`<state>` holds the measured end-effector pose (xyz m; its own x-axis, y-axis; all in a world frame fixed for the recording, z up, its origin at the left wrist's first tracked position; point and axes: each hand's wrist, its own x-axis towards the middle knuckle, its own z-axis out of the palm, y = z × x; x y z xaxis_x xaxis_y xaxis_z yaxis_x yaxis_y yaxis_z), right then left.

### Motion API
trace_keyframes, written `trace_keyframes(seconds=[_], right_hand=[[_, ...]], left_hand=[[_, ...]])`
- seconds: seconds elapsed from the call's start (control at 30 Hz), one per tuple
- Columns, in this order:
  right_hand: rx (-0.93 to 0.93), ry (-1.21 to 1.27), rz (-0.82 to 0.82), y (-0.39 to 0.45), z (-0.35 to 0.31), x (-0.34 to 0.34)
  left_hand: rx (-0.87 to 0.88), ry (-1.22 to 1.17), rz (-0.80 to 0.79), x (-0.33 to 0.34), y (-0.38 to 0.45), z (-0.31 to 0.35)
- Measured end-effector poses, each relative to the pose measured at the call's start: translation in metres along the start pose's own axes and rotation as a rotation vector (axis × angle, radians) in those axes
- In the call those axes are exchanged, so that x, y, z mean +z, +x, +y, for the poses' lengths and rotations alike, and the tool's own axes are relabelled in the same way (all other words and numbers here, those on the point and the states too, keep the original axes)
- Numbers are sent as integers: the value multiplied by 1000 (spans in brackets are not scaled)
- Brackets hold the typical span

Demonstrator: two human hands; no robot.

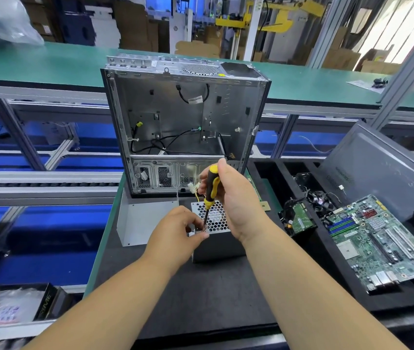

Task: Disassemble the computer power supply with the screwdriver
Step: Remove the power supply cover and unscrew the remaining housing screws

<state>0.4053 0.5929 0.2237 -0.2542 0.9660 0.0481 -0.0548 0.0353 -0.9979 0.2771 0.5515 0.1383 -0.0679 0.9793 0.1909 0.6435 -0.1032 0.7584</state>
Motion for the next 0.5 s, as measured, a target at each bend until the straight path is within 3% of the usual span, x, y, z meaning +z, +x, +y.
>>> trace_keyframes(seconds=[0.17,0.3,0.5], right_hand=[[-27,-40,91,0,0,-4],[-45,-69,63,-4,-3,-2],[-186,-414,39,-9,-8,1]], left_hand=[[-18,25,1,0,1,2],[-51,22,17,1,3,4],[-45,15,19,0,3,4]])
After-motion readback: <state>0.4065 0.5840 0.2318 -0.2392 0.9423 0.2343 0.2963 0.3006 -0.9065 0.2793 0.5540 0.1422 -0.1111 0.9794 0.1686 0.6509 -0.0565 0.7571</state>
